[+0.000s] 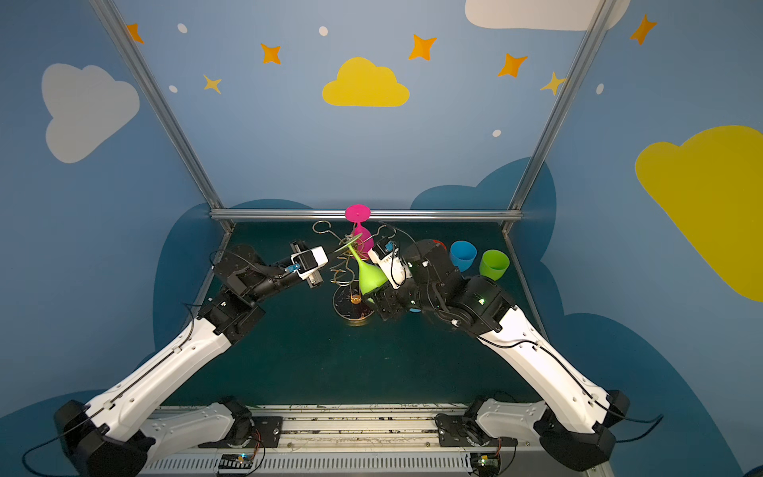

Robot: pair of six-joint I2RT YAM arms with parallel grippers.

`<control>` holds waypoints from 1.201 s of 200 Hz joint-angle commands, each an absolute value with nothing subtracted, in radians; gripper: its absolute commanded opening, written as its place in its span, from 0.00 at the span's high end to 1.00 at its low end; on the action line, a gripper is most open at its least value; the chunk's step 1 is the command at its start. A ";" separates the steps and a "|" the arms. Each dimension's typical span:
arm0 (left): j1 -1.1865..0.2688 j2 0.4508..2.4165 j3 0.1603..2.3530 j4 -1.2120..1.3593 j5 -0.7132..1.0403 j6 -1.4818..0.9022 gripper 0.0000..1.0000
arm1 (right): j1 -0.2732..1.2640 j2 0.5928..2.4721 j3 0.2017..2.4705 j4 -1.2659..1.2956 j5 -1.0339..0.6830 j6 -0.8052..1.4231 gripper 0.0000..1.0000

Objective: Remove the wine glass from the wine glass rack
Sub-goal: 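Pull the green glass away with the right gripper while left releases its foot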

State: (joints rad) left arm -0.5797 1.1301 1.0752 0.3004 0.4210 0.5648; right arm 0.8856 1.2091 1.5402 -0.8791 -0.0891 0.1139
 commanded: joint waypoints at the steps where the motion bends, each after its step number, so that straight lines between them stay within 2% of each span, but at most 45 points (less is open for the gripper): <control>1: -0.587 1.113 1.077 0.350 0.388 0.499 0.97 | 0.898 1.192 1.540 -0.852 -0.110 0.102 0.26; 6: -0.587 1.109 1.075 0.349 0.379 0.491 0.97 | 0.895 1.183 1.536 -0.838 -0.115 0.109 0.21; 16: -0.587 1.101 1.067 0.350 0.361 0.469 0.97 | 0.884 1.162 1.530 -0.797 -0.139 0.122 0.17; 67: -0.588 1.039 1.036 0.309 0.241 0.258 0.97 | 0.750 0.974 1.401 -0.462 -0.339 0.244 0.13; 97: -0.587 1.018 1.002 0.308 0.165 0.147 0.97 | 0.674 0.854 1.329 -0.402 -0.334 0.277 0.13; 124: -0.587 1.010 0.984 0.314 0.158 0.078 0.97 | 0.649 0.779 1.276 -0.433 -0.259 0.276 0.13; 142: -0.587 1.011 0.983 0.316 0.161 0.054 0.97 | 0.644 0.756 1.244 -0.446 -0.238 0.285 0.18; 179: -0.587 1.014 0.994 0.302 0.164 0.026 0.97 | 0.646 0.760 1.177 -0.435 -0.223 0.308 0.39; 240: -0.587 1.032 0.999 0.298 0.178 0.006 0.97 | 0.648 0.835 1.152 -0.337 -0.287 0.359 0.51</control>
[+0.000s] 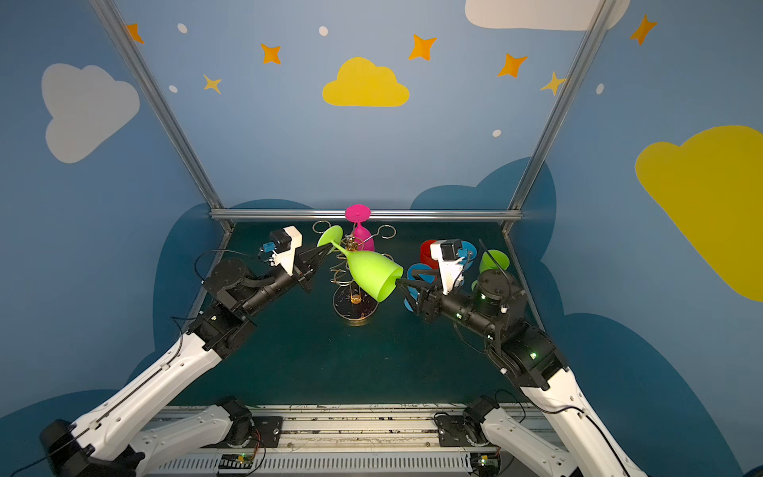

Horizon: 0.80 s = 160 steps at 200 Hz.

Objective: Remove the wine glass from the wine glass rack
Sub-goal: 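Pull the green glass away with the right gripper while left releases its foot, then carry the green glass down to the table near the rack base with right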

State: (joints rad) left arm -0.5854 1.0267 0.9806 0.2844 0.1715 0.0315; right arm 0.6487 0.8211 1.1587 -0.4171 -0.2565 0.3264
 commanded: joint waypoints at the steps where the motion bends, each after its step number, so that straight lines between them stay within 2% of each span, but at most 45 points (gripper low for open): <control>1: -0.587 1.033 0.999 0.298 0.178 0.006 0.97 | 0.648 0.836 1.151 -0.335 -0.288 0.360 0.51; 19: -0.587 1.036 1.000 0.300 0.189 0.003 0.97 | 0.649 0.857 1.146 -0.308 -0.296 0.374 0.60; 68: -0.587 1.037 1.002 0.300 0.196 0.005 0.97 | 0.652 0.900 1.154 -0.254 -0.339 0.404 1.00; 99: -0.587 1.036 1.001 0.294 0.189 0.013 0.95 | 0.653 0.901 1.155 -0.242 -0.333 0.421 1.00; 122: -0.586 1.021 0.993 0.293 0.167 0.017 0.70 | 0.649 0.877 1.159 -0.252 -0.298 0.421 1.00; 131: -0.587 1.012 0.986 0.290 0.154 0.019 0.49 | 0.648 0.864 1.165 -0.270 -0.273 0.413 1.00; 136: -0.587 1.006 0.984 0.288 0.141 0.019 0.41 | 0.646 0.856 1.171 -0.283 -0.257 0.406 1.00; 160: -0.585 0.957 0.944 0.290 0.055 0.018 0.21 | 0.642 0.816 1.211 -0.371 -0.192 0.364 1.00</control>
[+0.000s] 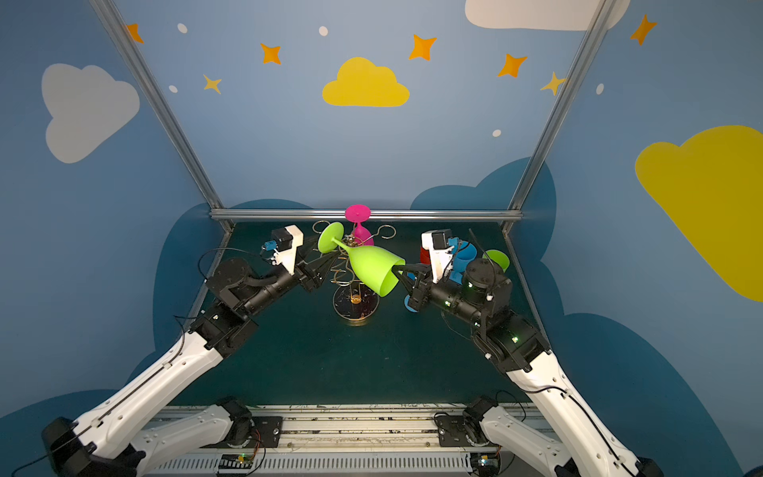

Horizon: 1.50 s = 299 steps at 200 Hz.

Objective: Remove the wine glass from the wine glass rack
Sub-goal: 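Carry the green glass down to the table near the rack base with right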

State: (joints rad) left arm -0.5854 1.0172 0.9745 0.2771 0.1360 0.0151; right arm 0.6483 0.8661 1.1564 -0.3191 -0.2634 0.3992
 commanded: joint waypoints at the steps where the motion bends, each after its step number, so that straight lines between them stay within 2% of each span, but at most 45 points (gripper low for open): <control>1: -0.584 0.953 0.941 0.291 0.051 0.018 0.21 | 0.642 0.814 1.214 -0.376 -0.190 0.361 1.00; 27: -0.564 0.887 0.892 0.291 -0.054 0.008 0.08 | 0.642 0.766 1.273 -0.503 -0.147 0.299 1.00; 60: -0.484 0.807 0.860 0.224 -0.116 -0.031 0.01 | 0.641 0.753 1.394 -0.779 -0.116 0.194 1.00; 97: -0.363 0.735 0.841 0.098 -0.131 -0.093 0.01 | 0.643 0.769 1.474 -1.088 -0.086 0.143 1.00; 131: -0.254 0.687 0.770 0.096 -0.116 -0.171 0.00 | 0.644 0.743 1.398 -1.229 -0.034 0.185 1.00; 162: -0.196 0.667 0.745 0.069 -0.088 -0.206 0.00 | 0.643 0.724 1.319 -1.280 0.017 0.233 1.00; 200: -0.156 0.646 0.717 0.066 -0.064 -0.230 0.01 | 0.643 0.820 1.275 -1.331 0.115 0.271 1.00; 299: -0.091 0.611 0.681 0.034 -0.034 -0.262 0.00 | 0.641 1.141 1.178 -1.092 0.127 0.265 1.00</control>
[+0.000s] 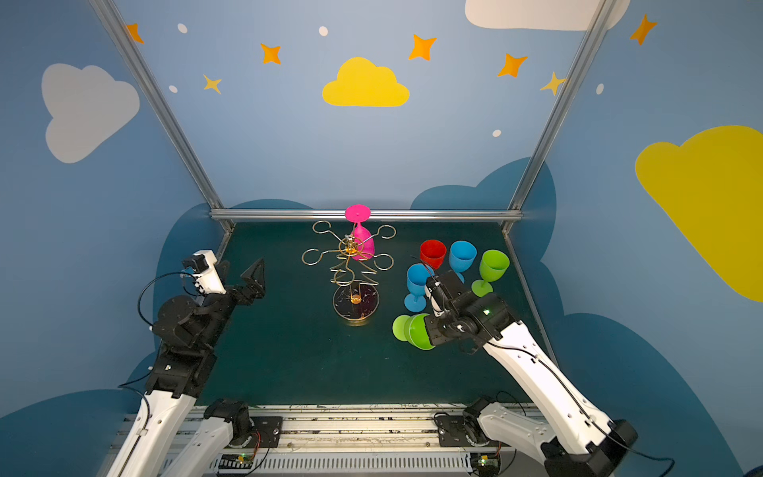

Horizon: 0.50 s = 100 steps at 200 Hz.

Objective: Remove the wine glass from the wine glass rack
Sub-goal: 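Carry the green glass down to the table near the rack base with right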

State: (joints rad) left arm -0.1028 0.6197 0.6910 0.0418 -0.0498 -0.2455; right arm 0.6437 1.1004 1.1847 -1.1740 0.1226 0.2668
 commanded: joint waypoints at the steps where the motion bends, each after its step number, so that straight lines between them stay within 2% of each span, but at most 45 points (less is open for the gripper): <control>1: -0.091 0.612 0.681 0.034 -0.034 -0.263 0.00 | 0.641 1.144 1.177 -1.091 0.127 0.264 1.00; 100: -0.052 0.620 0.679 0.029 -0.021 -0.306 0.00 | 0.641 1.396 1.273 -1.105 0.146 0.261 1.00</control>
State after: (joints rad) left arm -0.0597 0.6220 0.6910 0.0364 -0.0334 -0.2947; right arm 0.6434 1.3510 1.2129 -1.0782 0.1410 0.2657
